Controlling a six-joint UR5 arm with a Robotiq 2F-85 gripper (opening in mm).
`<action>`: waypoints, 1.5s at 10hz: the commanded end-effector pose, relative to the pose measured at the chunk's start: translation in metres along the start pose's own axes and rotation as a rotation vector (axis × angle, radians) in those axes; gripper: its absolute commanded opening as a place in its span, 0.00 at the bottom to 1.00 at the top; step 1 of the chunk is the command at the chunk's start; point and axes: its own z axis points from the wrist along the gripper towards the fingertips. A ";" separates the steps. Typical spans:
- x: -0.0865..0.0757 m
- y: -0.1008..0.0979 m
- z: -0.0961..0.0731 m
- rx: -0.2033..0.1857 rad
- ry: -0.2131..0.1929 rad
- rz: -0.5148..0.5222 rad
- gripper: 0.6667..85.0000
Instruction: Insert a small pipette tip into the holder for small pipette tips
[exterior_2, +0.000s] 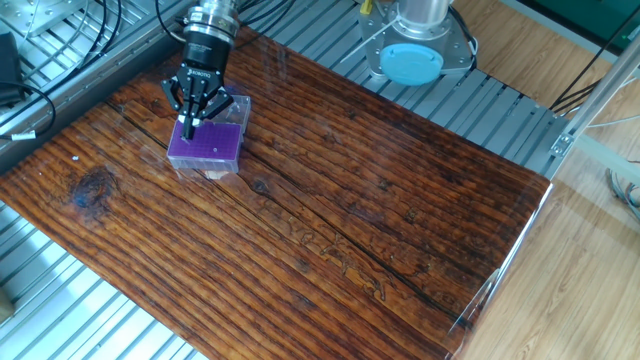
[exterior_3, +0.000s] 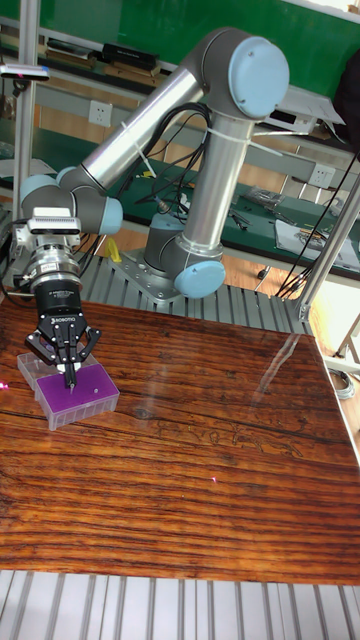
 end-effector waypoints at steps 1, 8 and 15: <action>0.000 -0.006 -0.002 0.010 -0.007 0.003 0.00; 0.000 -0.006 0.000 0.007 -0.009 0.005 0.00; 0.003 -0.003 0.002 0.000 -0.003 0.008 0.00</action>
